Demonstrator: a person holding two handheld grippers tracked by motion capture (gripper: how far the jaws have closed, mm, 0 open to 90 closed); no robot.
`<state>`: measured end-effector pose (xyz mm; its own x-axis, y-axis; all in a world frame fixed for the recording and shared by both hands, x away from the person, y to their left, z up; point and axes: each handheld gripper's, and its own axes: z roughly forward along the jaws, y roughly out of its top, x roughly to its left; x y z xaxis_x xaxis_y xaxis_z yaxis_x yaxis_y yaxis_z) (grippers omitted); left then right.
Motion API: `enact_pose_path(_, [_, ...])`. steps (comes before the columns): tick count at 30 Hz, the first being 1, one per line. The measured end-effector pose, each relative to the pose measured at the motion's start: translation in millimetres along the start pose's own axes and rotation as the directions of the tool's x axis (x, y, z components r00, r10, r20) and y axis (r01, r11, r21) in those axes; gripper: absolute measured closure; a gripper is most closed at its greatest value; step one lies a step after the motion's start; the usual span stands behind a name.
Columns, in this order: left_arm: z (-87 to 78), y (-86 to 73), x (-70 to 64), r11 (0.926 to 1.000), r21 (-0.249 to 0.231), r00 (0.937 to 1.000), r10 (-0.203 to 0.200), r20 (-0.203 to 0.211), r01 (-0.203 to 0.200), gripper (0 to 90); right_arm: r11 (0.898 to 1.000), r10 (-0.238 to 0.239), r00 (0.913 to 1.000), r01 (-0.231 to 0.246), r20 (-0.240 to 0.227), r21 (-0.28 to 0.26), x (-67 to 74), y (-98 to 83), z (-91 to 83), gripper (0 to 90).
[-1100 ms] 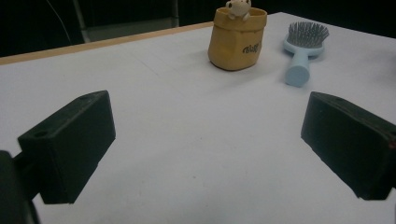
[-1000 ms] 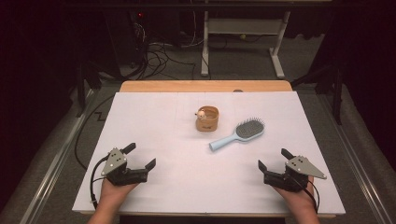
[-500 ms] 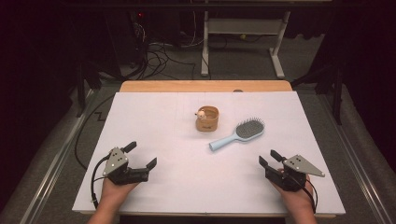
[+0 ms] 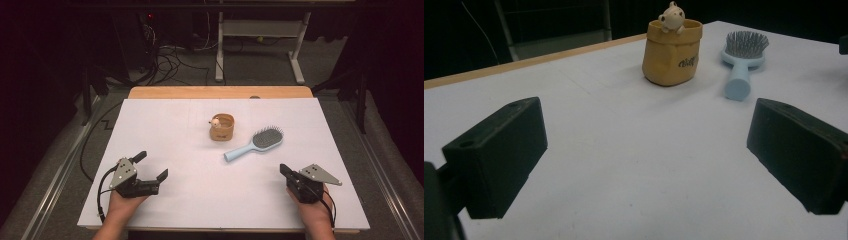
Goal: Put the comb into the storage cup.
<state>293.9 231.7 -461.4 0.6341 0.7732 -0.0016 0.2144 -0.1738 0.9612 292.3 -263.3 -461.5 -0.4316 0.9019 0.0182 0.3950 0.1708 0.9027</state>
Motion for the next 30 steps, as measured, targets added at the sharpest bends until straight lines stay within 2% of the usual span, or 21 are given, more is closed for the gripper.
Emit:
enact_pose_path(7, [2.1,0.1,-0.7,1.0,-0.004,0.9999,-0.007,0.01,0.007,3.5,1.0,0.015,0.9994,-0.015,-0.032,0.012,4.0,3.9,7.7,90.0])
enact_pose_path(11, [2.4,-0.2,-0.1,0.9999,-0.005,0.9998,-0.011,0.014,0.011,3.5,1.0,0.008,0.9993,-0.007,-0.036,0.013,7.2,7.2,12.6,90.0])
enact_pose_path(13, [2.3,-0.4,-0.2,0.9999,-0.004,0.9998,-0.01,0.016,0.01,3.5,0.999,-0.027,0.9995,0.027,-0.018,0.026,13.6,11.1,19.5,90.0])
enact_pose_path(19, [2.6,-0.6,-1.3,1.0,-0.008,0.9997,-0.005,0.026,0.005,3.6,0.997,-0.063,0.9978,0.064,-0.019,0.031,26.7,24.1,35.1,90.0])
enact_pose_path(22, [3.1,-0.7,-1.5,1.0,-0.007,0.9996,-0.004,0.026,0.004,3.6,0.998,-0.058,0.9977,0.059,-0.035,0.03,28.8,28.6,40.7,90.0])
enact_pose_path(26, [3.8,-0.7,-2.1,1.0,-0.006,0.9994,-0.001,0.034,0.001,3.7,0.999,-0.029,0.9975,0.03,-0.064,0.021,30.6,40.3,54.7,90.0])
enact_pose_path(30, [4.0,-0.9,-2.2,1.0,-0.005,0.9993,-0.001,0.039,0.001,3.7,0.999,-0.017,0.9975,0.019,-0.068,0.037,31.9,46.3,65.5,90.0])
